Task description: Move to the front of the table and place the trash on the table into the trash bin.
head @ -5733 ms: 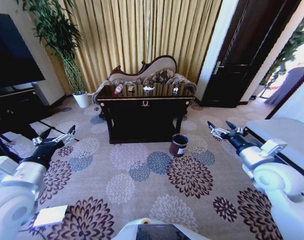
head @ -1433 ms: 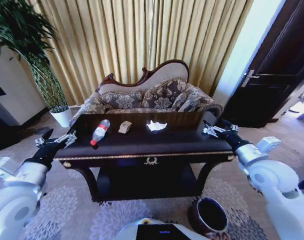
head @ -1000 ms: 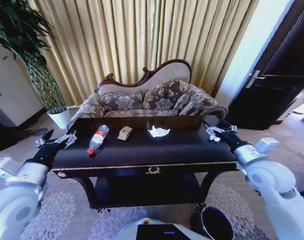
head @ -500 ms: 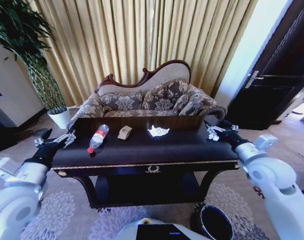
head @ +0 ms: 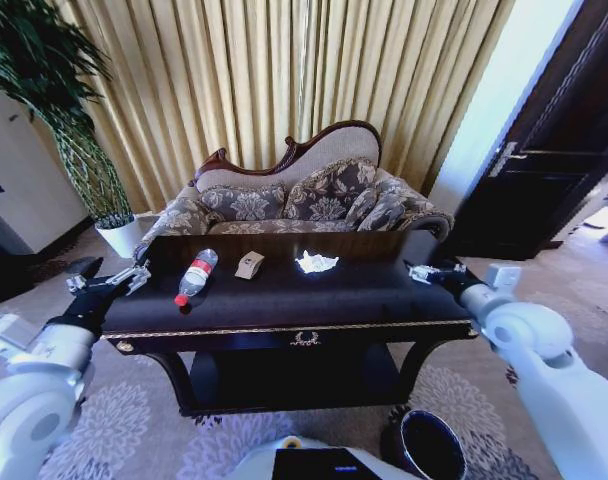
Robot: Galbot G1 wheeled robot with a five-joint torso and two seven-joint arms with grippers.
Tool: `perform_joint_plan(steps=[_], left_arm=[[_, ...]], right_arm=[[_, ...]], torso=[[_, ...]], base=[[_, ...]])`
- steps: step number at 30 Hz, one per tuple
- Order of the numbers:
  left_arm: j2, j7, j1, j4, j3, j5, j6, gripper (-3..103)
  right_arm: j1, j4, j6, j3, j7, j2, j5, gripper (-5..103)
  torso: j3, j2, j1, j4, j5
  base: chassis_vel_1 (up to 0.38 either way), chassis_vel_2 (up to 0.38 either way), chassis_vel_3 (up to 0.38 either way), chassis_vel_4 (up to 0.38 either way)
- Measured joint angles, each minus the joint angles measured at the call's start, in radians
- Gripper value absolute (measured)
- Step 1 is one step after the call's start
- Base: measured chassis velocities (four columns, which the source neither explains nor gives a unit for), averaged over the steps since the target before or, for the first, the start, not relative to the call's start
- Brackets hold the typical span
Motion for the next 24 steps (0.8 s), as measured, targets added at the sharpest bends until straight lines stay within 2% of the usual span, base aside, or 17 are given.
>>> perform_joint_plan(steps=[16, 24], left_arm=[[0.002, 0.000, -0.004, 0.000, 0.021, 0.001, 0.001, 100], [0.006, 0.000, -0.003, 0.000, 0.020, 0.001, 0.001, 100]], right_arm=[[0.058, -0.154, -0.010, -0.033, 0.013, -0.015, 0.004, 100], [0.086, -0.203, 0.015, -0.052, 0.009, -0.012, 0.011, 100]], torso=[[0.000, 0.000, 0.000, 0.0000, -0.0002], [0.000, 0.000, 0.000, 0.0000, -0.0001]], base=[[0.000, 0.000, 0.000, 0.000], [0.000, 0.000, 0.000, 0.000]])
